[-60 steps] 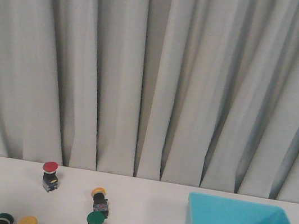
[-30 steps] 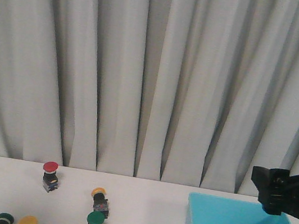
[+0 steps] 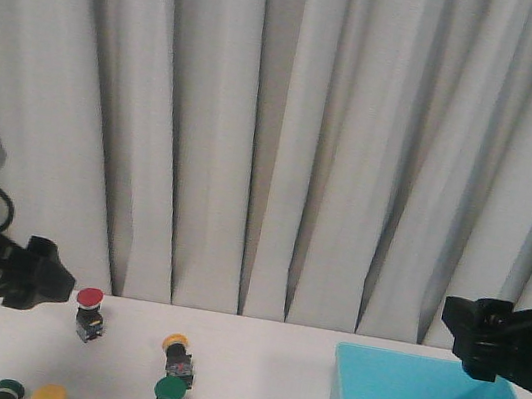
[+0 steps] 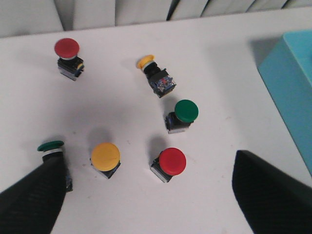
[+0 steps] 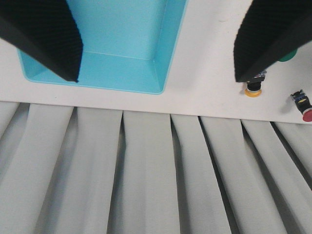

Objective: Pick red and yellow buttons and place in box
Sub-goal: 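Lower the left gripper over the red-capped button, then close the left gripper on the red-capped button's cap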

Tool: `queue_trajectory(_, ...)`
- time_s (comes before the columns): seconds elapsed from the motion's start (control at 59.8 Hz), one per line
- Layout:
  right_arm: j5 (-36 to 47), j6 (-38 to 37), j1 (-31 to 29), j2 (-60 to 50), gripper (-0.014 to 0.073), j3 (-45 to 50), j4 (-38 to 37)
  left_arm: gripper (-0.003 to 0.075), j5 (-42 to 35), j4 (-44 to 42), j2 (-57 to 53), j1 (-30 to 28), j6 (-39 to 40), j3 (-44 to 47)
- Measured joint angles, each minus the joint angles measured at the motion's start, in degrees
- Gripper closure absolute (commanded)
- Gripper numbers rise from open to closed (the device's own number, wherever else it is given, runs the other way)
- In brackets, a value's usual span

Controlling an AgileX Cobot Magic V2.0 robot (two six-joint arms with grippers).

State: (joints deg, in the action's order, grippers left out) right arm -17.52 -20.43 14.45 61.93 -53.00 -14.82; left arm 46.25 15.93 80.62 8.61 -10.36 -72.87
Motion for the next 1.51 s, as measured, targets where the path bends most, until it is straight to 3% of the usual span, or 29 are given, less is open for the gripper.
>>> queue_trajectory(0.268,-4.01,0.0,0.0,0.0,0.0026,0.0,0.44,0.0093,11.7,-0.98,17.29,4.78,-0.07,-14.35)
queue_trajectory(0.435,-6.44,1.08,0.0,0.0,0.0026,0.0,0.5,0.0099,15.65,-2.82,24.38,6.41,-0.01,-18.05)
queue_trajectory(1.054,-7.51,1.73,0.0,0.0,0.0026,0.0,0.63,0.0118,12.55,-5.76,35.26,10.52,0.04,-18.67)
queue_trajectory(1.505,-7.72,1.97,0.0,0.0,0.0026,0.0,0.67,0.0127,12.01,-7.46,37.2,10.8,0.04,-18.67)
